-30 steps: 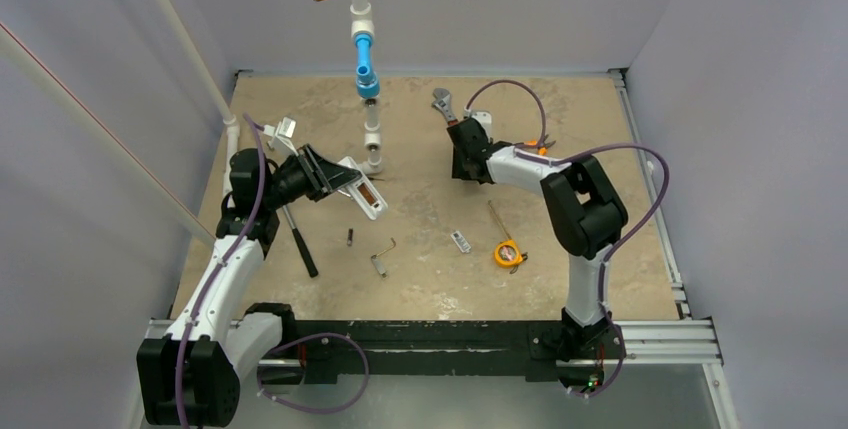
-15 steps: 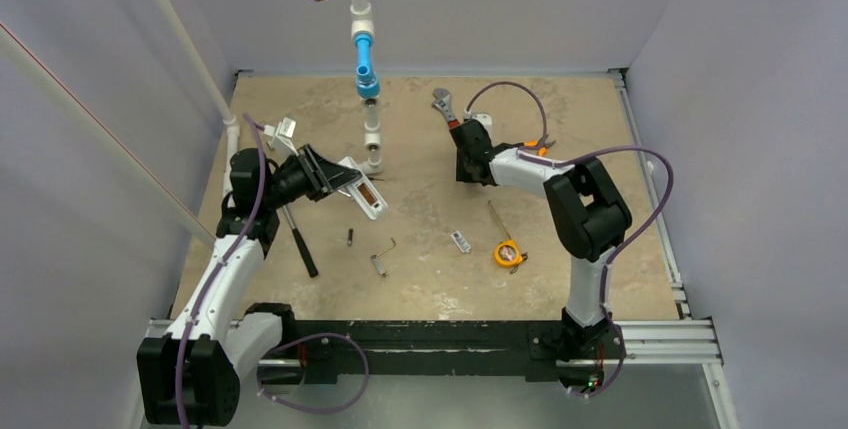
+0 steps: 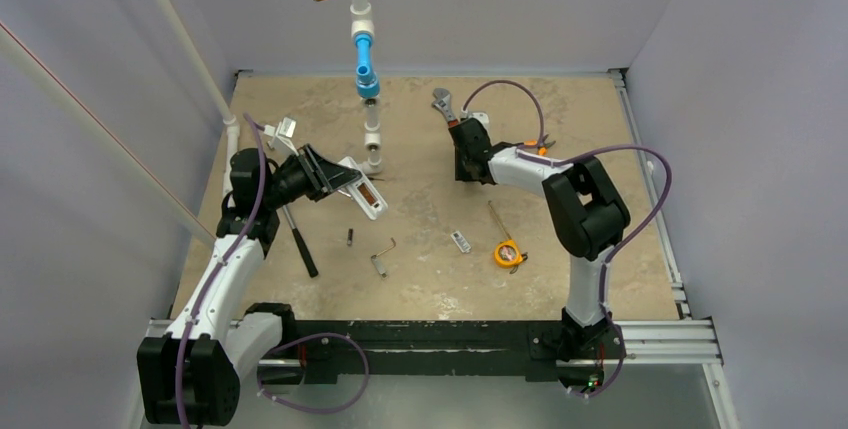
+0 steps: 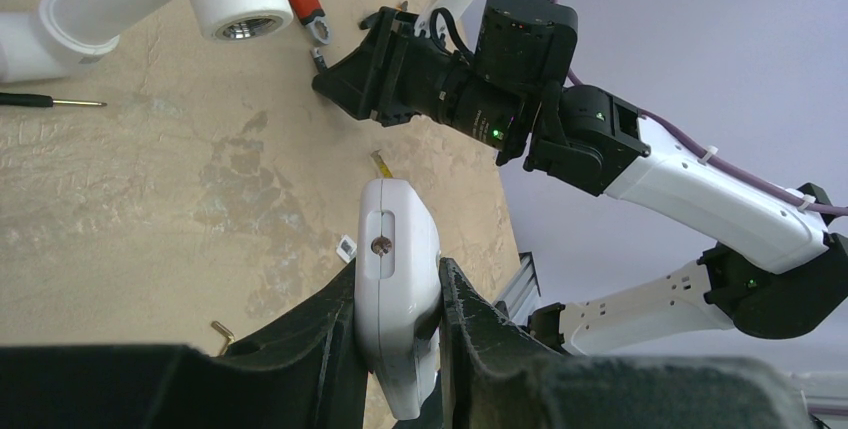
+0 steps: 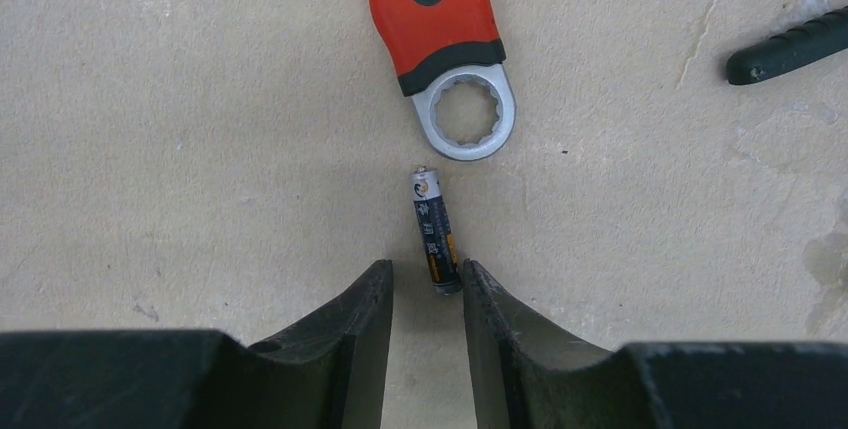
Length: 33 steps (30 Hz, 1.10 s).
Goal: Load the batteries into the remote control
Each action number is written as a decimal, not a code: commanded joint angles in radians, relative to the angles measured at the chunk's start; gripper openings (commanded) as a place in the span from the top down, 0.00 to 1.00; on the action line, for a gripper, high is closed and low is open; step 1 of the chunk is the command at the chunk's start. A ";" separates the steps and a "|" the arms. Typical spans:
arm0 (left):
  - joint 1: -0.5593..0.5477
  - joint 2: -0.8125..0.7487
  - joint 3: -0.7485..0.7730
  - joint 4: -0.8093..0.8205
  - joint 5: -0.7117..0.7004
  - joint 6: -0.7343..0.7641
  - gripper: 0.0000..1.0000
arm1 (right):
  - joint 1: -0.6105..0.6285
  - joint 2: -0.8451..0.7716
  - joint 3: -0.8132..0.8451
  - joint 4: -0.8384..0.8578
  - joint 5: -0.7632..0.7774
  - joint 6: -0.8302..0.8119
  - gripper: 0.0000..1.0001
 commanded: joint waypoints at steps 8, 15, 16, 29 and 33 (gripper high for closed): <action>0.007 -0.003 0.027 0.041 0.003 -0.004 1.00 | 0.005 0.053 0.004 -0.019 -0.038 -0.001 0.81; 0.007 0.002 0.028 0.042 0.002 -0.005 1.00 | 0.004 -0.095 -0.112 0.057 -0.030 0.011 1.00; 0.007 0.004 0.029 0.039 0.003 -0.004 1.00 | 0.003 -0.135 -0.122 0.052 -0.054 0.007 1.00; -0.011 -0.005 0.034 0.056 -0.010 0.025 1.00 | 0.005 -0.853 -0.520 0.465 -0.441 -0.132 1.00; -0.074 -0.011 0.047 0.047 -0.036 0.051 1.00 | 0.005 -0.973 -0.600 0.595 -0.640 -0.203 1.00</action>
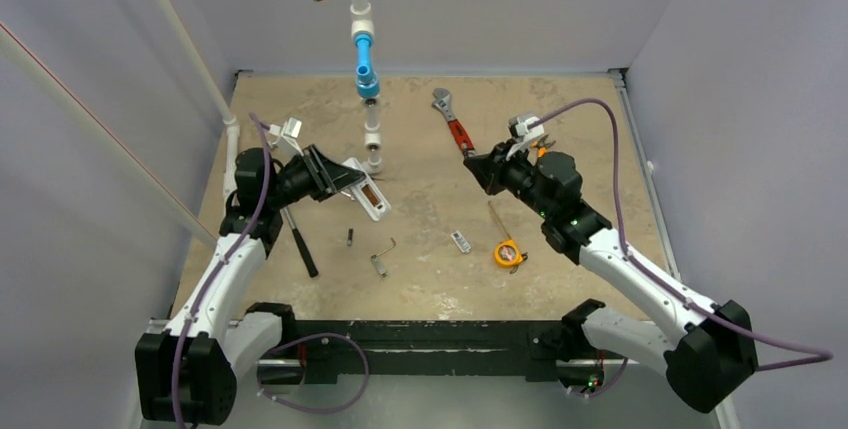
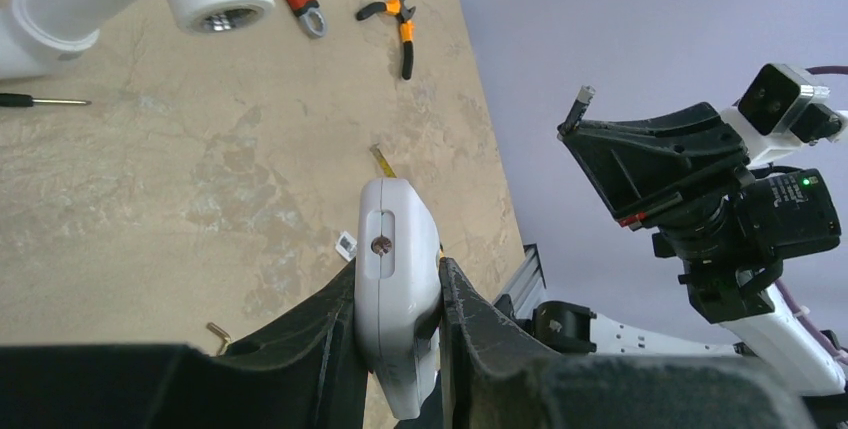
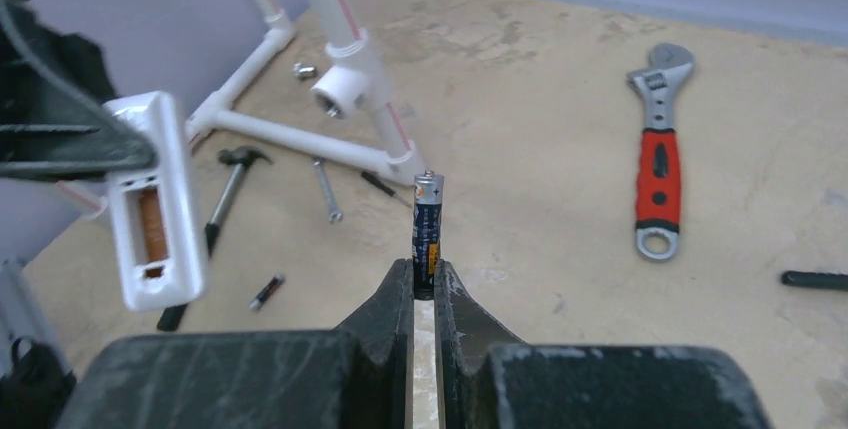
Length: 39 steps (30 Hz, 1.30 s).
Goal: Load the batteries into the remote control
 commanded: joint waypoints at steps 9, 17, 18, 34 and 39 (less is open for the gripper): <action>-0.151 0.005 0.078 0.083 -0.029 0.040 1.00 | 0.002 -0.136 -0.057 0.140 -0.609 -0.258 1.00; -0.159 -0.009 0.128 0.087 0.020 0.066 1.00 | 0.001 -0.125 -0.108 0.272 -0.853 -0.304 1.00; -0.161 -0.010 0.126 0.105 0.029 0.067 1.00 | 0.002 -0.117 -0.097 0.251 -0.890 -0.333 1.00; -0.214 -0.088 0.016 0.470 0.156 0.060 1.00 | 0.002 0.002 0.096 -0.040 -1.036 -0.508 1.00; -0.215 -0.137 -0.007 0.502 0.157 0.083 1.00 | 0.001 -0.005 0.085 -0.035 -1.003 -0.504 1.00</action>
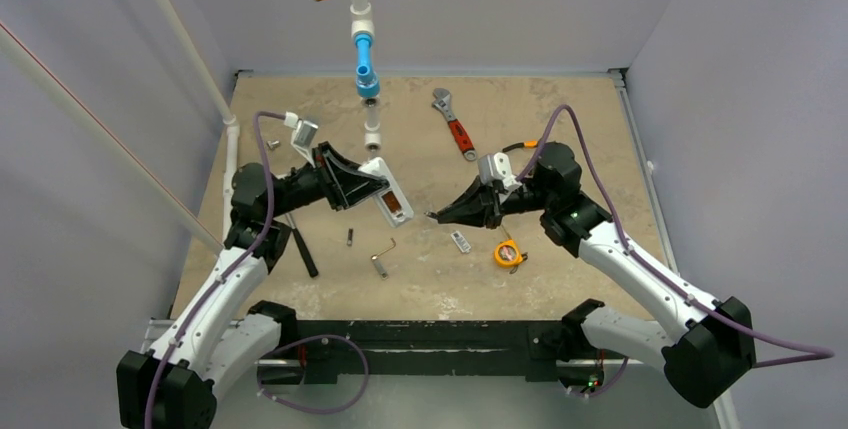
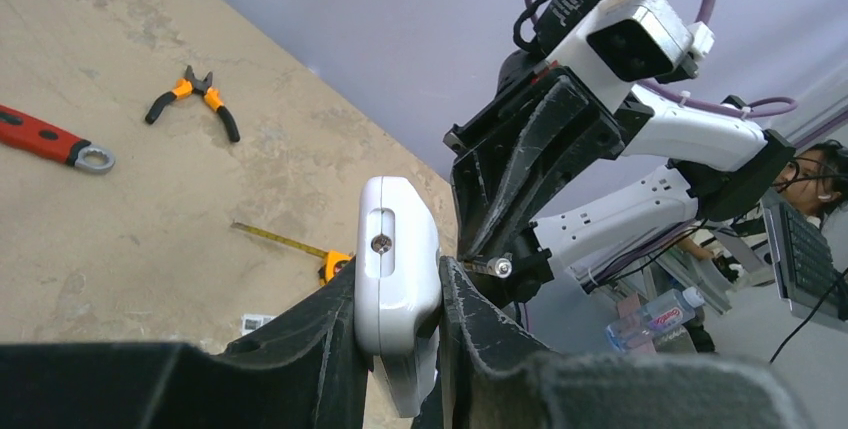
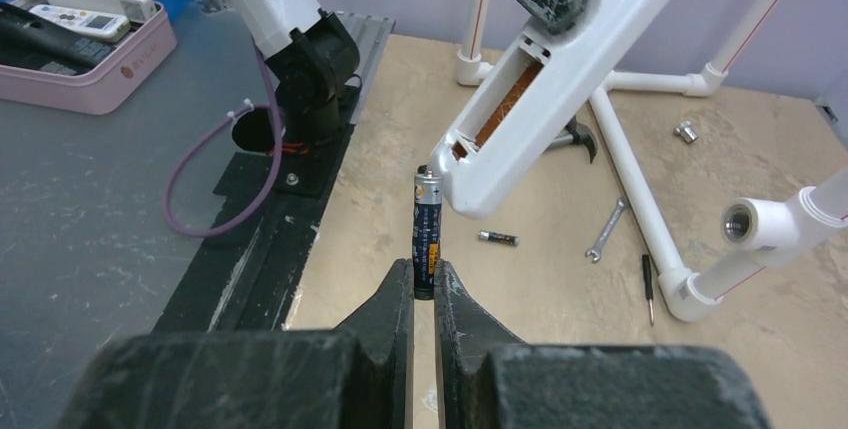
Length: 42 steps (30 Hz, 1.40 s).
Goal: Load the batteries into the remote control
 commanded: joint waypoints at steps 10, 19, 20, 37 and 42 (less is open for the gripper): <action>-0.009 -0.062 -0.041 0.246 0.049 0.000 1.00 | 0.001 -0.037 -0.022 0.099 0.131 0.070 1.00; -0.011 -0.068 -0.035 0.255 0.055 0.001 1.00 | -0.001 -0.049 -0.045 0.150 0.250 0.153 1.00; -0.011 -0.066 -0.035 0.255 0.055 0.001 1.00 | 0.000 -0.051 -0.049 0.156 0.259 0.157 1.00; -0.043 0.160 -0.008 -0.041 -0.293 -0.256 1.00 | 0.081 0.022 -0.100 0.318 0.758 0.347 1.00; -0.094 0.208 -0.009 -0.073 -0.361 -0.294 1.00 | 0.185 0.066 -0.061 0.283 0.828 0.345 1.00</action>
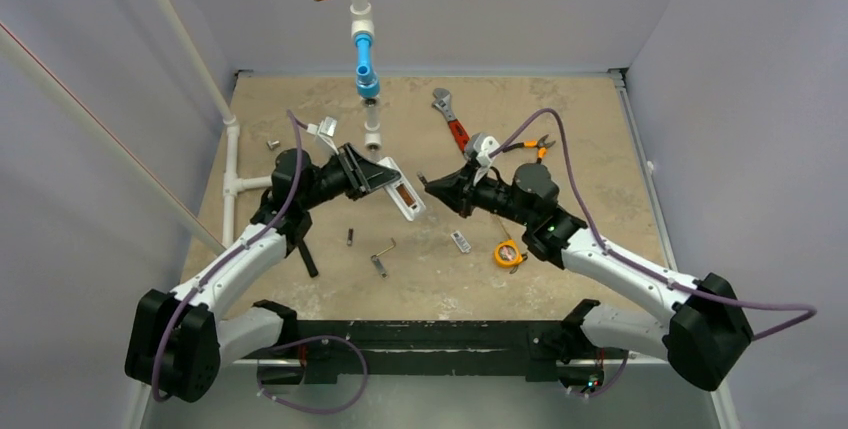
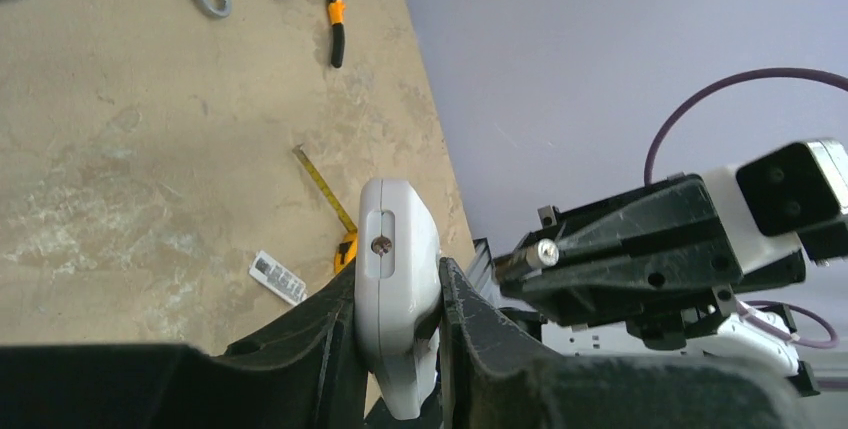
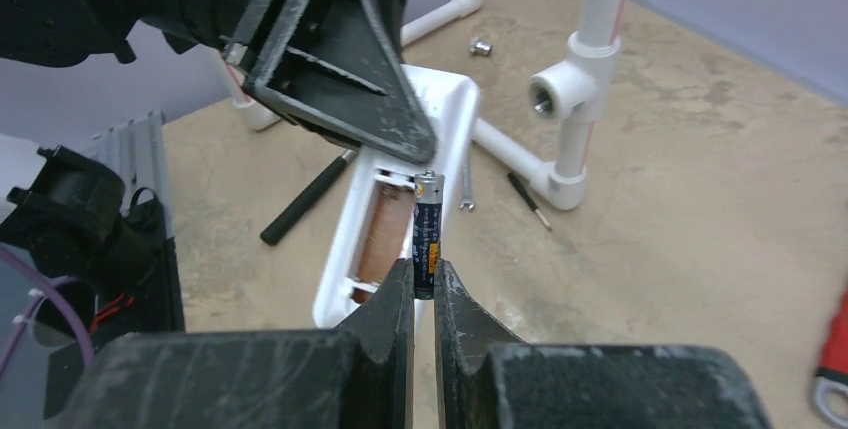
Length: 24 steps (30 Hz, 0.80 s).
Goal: Load the batteries into the remote control
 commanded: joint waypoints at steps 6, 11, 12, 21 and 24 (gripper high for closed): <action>-0.054 0.021 0.013 0.016 -0.126 -0.125 1.00 | 0.088 0.071 0.088 -0.010 0.194 0.067 1.00; -0.061 0.037 0.038 -0.038 -0.155 -0.120 1.00 | 0.090 0.119 0.142 -0.073 0.227 0.085 1.00; -0.063 0.036 0.042 -0.046 -0.161 -0.117 1.00 | 0.090 0.126 0.151 -0.080 0.222 0.087 1.00; -0.067 0.037 0.050 -0.064 -0.191 -0.106 1.00 | 0.092 0.163 0.196 -0.147 0.195 0.103 0.99; -0.070 0.039 0.052 -0.072 -0.201 -0.105 1.00 | 0.092 0.173 0.209 -0.172 0.189 0.118 0.98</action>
